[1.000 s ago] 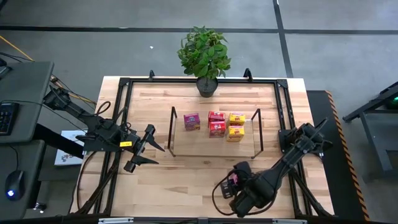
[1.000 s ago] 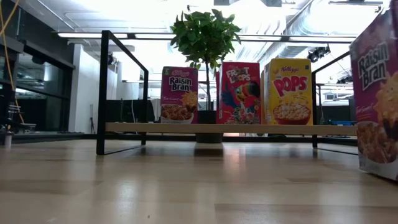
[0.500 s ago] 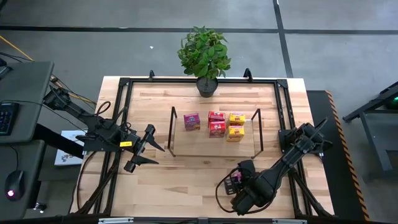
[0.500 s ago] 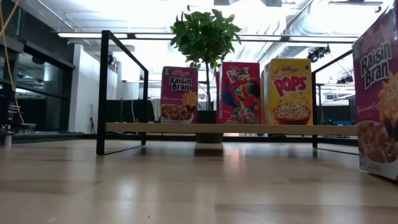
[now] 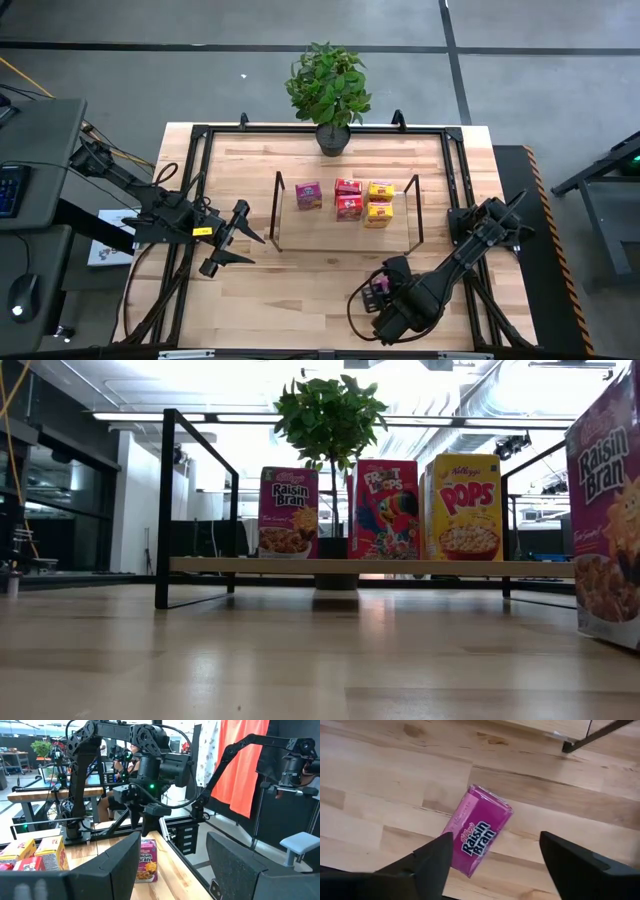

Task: Stack cereal on shelf
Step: Put the purple cereal box on the shelf aligned with the other purple cereal box

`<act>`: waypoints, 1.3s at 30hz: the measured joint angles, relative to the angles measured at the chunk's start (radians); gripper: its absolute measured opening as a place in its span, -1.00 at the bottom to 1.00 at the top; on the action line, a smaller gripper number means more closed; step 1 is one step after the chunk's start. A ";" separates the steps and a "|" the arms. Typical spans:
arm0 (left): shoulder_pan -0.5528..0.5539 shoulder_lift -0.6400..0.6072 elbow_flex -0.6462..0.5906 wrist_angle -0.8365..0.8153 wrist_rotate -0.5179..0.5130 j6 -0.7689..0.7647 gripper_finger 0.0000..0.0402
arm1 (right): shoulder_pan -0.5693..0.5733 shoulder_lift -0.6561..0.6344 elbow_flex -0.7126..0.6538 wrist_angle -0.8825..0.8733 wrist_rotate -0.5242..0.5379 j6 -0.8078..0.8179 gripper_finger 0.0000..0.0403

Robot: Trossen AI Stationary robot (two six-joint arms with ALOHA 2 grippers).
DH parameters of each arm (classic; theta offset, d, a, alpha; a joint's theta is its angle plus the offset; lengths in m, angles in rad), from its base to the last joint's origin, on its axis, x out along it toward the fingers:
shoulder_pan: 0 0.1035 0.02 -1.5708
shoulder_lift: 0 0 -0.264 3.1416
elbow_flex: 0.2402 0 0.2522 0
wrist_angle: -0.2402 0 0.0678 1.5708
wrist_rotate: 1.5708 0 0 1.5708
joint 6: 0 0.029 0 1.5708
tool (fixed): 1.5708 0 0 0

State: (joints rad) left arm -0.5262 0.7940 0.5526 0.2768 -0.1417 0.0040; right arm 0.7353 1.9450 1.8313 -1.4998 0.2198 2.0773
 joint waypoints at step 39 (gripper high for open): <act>0.000 0.000 0.000 0.002 0.000 -0.001 0.09 | -0.009 -0.001 -0.123 0.172 0.008 0.212 0.88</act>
State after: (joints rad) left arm -0.5262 0.7940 0.5526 0.2783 -0.1413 0.0032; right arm 0.7261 1.9442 1.7086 -1.3273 0.2283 2.2889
